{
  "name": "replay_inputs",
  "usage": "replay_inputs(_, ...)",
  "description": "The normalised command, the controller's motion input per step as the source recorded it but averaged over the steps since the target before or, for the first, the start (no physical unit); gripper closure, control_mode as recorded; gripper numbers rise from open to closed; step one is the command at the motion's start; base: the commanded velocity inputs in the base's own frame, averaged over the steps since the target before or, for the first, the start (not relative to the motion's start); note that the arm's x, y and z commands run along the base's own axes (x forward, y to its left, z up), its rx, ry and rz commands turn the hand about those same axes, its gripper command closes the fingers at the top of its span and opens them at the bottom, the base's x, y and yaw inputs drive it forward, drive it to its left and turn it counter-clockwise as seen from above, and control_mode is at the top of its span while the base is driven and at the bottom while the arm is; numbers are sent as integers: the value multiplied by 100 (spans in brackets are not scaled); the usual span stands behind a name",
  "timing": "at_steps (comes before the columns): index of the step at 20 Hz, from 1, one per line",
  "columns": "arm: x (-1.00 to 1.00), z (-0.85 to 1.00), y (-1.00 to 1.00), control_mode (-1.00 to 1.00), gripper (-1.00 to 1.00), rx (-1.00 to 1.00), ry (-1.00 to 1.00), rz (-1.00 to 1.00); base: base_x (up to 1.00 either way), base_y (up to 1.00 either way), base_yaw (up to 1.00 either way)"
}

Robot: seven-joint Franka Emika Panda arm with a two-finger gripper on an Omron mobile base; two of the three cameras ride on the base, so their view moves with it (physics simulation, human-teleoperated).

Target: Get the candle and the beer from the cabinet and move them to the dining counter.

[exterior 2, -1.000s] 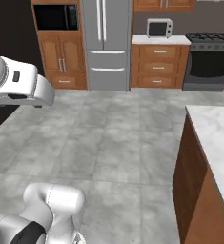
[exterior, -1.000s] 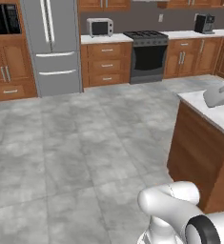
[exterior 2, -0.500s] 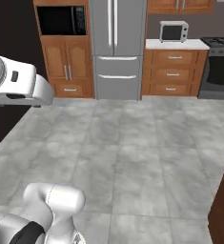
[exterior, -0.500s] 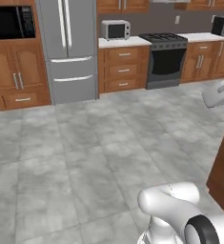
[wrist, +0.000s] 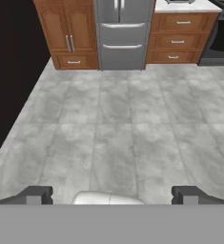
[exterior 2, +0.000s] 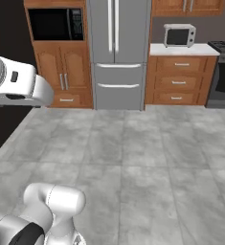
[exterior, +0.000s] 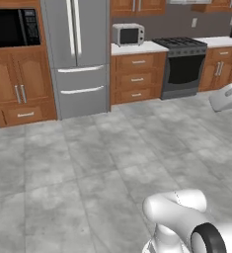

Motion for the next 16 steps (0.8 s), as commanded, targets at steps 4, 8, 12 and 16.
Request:
replay_inputs(4, 0, 0, 0, 100, -100, 0, 0, 0, 100, 22, -4)
replay_inputs(8, 0, 0, 0, 100, -100, 0, 0, 0, 100, 15, -3)
replay_inputs(12, 0, 0, 0, 100, -100, 0, 0, 0, 100, 9, -2)
replay_inputs(16, 0, 0, 0, 100, -100, 0, 0, 0, 100, 4, 0)
